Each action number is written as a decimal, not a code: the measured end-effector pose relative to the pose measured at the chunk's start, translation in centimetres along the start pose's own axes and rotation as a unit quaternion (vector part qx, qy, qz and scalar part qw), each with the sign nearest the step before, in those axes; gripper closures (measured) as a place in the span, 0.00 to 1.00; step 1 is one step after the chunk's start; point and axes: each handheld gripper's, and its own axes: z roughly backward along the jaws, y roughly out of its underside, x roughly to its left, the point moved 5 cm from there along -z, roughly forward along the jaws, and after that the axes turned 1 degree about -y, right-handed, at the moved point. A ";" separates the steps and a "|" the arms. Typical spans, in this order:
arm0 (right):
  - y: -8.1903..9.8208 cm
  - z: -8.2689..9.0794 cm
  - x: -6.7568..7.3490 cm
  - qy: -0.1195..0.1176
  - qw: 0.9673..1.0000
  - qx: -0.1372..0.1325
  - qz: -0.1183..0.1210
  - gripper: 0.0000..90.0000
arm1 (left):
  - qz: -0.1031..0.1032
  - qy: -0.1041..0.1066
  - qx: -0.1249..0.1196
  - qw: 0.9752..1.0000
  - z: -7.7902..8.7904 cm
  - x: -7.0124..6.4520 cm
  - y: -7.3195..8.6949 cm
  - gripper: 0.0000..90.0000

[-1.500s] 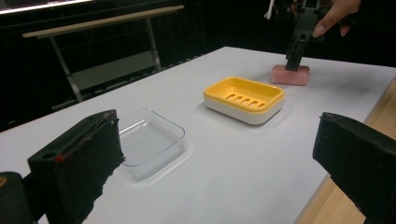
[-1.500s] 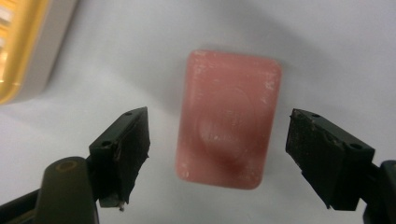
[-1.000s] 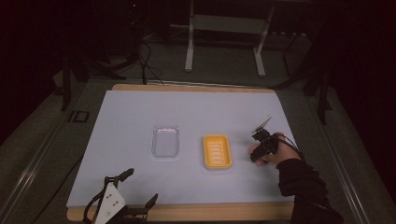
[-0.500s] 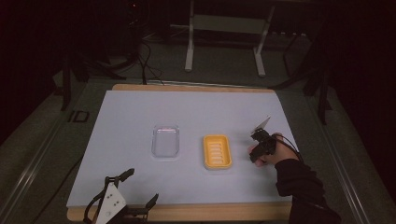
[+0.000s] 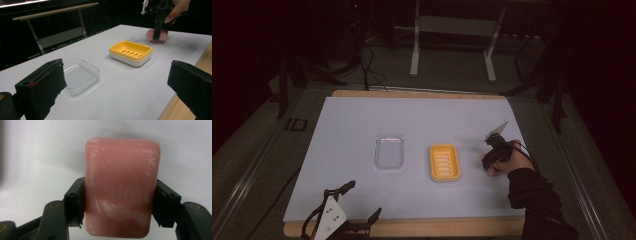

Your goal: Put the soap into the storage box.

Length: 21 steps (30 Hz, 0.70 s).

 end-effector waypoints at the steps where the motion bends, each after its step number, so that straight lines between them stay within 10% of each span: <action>1: 0.0 0.2 -0.1 0.002 1.000 -0.003 -0.004 0.41 | 0.000 0.000 0.000 1.000 0.0 0.0 0.0 0.02; 21: -0.5 5.0 1.3 0.012 0.999 -0.028 -0.012 0.41 | 0.001 -0.002 0.000 1.000 0.0 0.0 0.0 0.02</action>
